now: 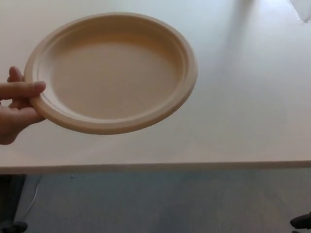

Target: A person passes a plate to the robot and the robot grabs it with its left hand and places it at the centre of the table infront of it

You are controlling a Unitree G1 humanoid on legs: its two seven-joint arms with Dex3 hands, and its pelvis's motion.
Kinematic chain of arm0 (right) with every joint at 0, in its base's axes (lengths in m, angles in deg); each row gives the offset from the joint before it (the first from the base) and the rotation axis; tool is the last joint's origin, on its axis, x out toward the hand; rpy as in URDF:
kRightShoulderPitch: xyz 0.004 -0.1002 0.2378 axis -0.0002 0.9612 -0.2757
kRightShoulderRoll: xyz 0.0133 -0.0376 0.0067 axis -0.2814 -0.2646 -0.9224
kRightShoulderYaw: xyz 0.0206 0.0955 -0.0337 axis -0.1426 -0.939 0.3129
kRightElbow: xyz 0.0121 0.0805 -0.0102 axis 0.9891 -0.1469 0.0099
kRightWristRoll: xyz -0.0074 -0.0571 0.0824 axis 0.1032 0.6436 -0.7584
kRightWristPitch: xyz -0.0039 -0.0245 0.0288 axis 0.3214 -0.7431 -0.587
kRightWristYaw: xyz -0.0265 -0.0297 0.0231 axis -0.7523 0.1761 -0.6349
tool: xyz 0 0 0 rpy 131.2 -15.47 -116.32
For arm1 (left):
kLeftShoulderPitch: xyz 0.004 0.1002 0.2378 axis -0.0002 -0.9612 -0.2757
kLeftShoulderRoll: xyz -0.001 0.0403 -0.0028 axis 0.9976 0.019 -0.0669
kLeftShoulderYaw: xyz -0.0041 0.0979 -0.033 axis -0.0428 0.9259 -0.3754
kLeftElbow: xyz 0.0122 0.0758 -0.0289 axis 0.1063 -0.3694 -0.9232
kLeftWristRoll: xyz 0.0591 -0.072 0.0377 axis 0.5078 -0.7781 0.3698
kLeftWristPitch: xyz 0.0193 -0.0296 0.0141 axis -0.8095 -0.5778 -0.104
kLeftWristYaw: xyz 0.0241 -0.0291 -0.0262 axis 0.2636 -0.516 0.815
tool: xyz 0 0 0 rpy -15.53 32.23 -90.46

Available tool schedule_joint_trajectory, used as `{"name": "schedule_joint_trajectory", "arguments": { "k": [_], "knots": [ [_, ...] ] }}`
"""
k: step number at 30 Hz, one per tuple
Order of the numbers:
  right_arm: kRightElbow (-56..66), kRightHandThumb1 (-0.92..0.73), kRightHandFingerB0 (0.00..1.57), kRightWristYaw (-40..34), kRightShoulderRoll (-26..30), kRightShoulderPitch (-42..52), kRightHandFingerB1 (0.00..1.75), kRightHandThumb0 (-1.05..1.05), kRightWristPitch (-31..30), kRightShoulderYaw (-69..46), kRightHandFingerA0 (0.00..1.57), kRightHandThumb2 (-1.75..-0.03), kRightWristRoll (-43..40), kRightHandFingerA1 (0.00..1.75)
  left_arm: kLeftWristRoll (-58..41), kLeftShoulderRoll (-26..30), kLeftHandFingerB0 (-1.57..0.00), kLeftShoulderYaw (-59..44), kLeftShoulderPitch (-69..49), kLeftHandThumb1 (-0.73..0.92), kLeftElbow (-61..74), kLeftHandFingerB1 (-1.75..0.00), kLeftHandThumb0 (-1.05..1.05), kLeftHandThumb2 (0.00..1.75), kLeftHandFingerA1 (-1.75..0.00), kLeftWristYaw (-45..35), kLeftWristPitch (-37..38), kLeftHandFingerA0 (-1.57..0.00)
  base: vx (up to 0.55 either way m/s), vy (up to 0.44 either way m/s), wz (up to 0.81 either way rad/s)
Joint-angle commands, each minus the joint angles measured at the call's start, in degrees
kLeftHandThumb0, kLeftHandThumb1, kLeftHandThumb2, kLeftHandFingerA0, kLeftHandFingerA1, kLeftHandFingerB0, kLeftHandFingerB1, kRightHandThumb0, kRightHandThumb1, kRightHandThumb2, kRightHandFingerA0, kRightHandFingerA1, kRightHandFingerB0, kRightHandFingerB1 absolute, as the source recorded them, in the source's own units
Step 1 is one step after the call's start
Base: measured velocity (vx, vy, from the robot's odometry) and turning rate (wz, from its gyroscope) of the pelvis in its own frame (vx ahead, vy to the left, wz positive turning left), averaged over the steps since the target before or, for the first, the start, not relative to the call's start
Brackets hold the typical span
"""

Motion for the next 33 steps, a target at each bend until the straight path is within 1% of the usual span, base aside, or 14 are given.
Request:
{"name": "schedule_joint_trajectory", "arguments": {
  "k": [1, 2, 6, 9, 10, 11, 12, 13, 14, 18, 20, 23, 29, 33],
  "knots": [
    [-2.1, -0.71, 0.51, -1.2, 1.0, -0.4, 0.55, -0.58, 3.4, 0.4, 0.76, -0.6, 0.8, 0.79, 0.0, 1.3, -0.1, 0.5, -0.7, 0.48, -0.2, -0.41, -0.58, 0.78, -0.49, 0.0, 6.8, -0.26, 0.0, 0.0, 0.0],
    [-2.2, -0.71, 0.5, -1.0, 1.1, -0.4, 0.54, -0.57, 3.4, 0.4, 0.72, -0.6, 0.7, 0.77, -0.8, 0.7, -0.12, 0.0, -1.6, 0.47, 1.7, -0.42, -0.59, 0.76, -0.46, -0.1, 8.7, -0.18, 0.0, 0.0, 0.0],
    [-2.6, -0.71, 0.49, -0.8, 1.3, -0.5, 0.54, -0.57, 3.4, 0.5, 0.71, -0.6, 0.7, 0.75, -1.1, -0.3, -0.14, -0.1, -4.4, 0.46, 7.1, -0.42, -0.6, 0.76, -0.45, 1.3, 14.0, -0.22, 0.0, 0.0, 0.0],
    [-3.1, -0.71, 0.48, -0.4, 1.3, -0.5, 0.52, -0.59, 3.2, 0.9, 0.69, -0.61, 1.0, 0.73, -1.0, -0.2, -0.14, 0.6, -11.1, 0.45, 19.1, -0.41, -0.57, 0.74, -0.43, 1.4, 19.4, -0.18, 0.0, 0.0, 0.0],
    [-3.1, -0.71, 0.49, -0.3, 1.2, -0.3, 0.53, -0.57, 3.2, 0.8, 0.67, -0.6, 0.8, 0.72, -2.0, -0.4, -0.08, 0.5, -13.7, 0.4, 23.5, -0.51, -0.28, 0.94, -0.52, 0.5, 21.3, -0.08, 0.0, 0.0, 0.0],
    [-3.1, -0.71, 0.49, -0.2, 1.2, -0.3, 0.53, -0.57, 3.4, 0.7, 0.67, -0.6, 0.6, 0.72, -2.9, -0.5, -0.08, 0.4, -15.8, 0.4, 27.5, -0.51, -0.28, 0.94, -0.52, -0.3, 22.7, -0.08, 0.0, 0.0, 0.0],
    [-3.3, -0.71, 0.5, -0.4, 1.2, -0.3, 0.54, -0.57, 3.5, 0.8, 0.68, -0.6, 0.7, 0.73, -3.1, -0.6, -0.22, 0.5, -18.5, 0.56, 33.0, -0.33, -0.52, 0.57, -0.3, -0.4, 23.3, -0.26, 0.0, 0.0, 0.0],
    [-3.3, -0.71, 0.5, -0.4, 1.2, -0.3, 0.54, -0.57, 3.5, 0.8, 0.68, -0.6, 0.7, 0.73, -3.1, -0.6, -0.22, 0.5, -18.5, 0.56, 33.0, -0.33, -0.52, 0.57, -0.3, -0.4, 23.3, -0.26, 0.0, 0.0, 0.0],
    [-3.3, -0.71, 0.48, -0.3, 1.1, 0.2, 0.54, -0.57, 3.6, 1.2, 0.69, -0.6, 1.1, 0.74, -1.3, -0.3, -0.17, 0.8, -24.4, 0.46, 43.0, -0.42, -0.59, 0.74, -0.41, 1.5, 28.0, -0.22, 0.0, 0.0, 0.0],
    [-3.7, -0.7, 0.48, -0.2, 0.8, 0.9, 0.53, -0.56, 3.9, 1.4, 0.69, -0.6, 1.0, 0.74, 0.9, -0.1, -0.14, 0.2, -34.3, 0.48, 62.0, -0.42, -0.62, 0.76, -0.41, 2.0, 29.4, -0.23, 0.0, 0.0, 0.0],
    [-3.6, -0.69, 0.5, -0.5, 0.9, 0.9, 0.52, -0.55, 3.4, 1.9, 0.7, -0.6, 1.5, 0.73, -1.0, -0.4, -0.14, -0.3, -40.0, 0.49, 76.8, -0.4, -0.62, 0.76, -0.41, 0.9, 31.8, -0.22, 0.0, 0.0, 0.0],
    [-3.6, -0.69, 0.5, -0.4, 0.9, 0.9, 0.52, -0.56, 3.5, 1.9, 0.7, -0.6, 1.4, 0.73, -2.9, -0.6, -0.15, -1.7, -43.1, 0.48, 87.8, -0.41, -0.58, 0.75, -0.41, 0.3, 31.6, -0.23, 0.0, 0.0, 0.0],
    [-3.6, -0.69, 0.5, -0.2, 0.9, 0.9, 0.54, -0.55, 3.5, 1.8, 0.7, -0.6, 1.2, 0.75, -4.8, -1.8, -0.16, -5.1, -45.0, 0.5, 99.1, -0.42, -0.59, 0.77, -0.43, 1.0, 35.1, -0.26, 0.0, 0.0, 0.0],
    [-3.7, -0.69, 0.5, -0.5, 1.0, 1.0, 0.54, -0.54, 3.6, 2.4, 0.73, -0.59, 1.7, 0.75, -6.4, -5.3, -0.28, -5.4, -44.8, 0.48, 104.5, -0.44, -0.57, 0.76, -0.45, 3.5, 40.0, -0.35, 0.0, 0.0, 0.0]
  ]
}}
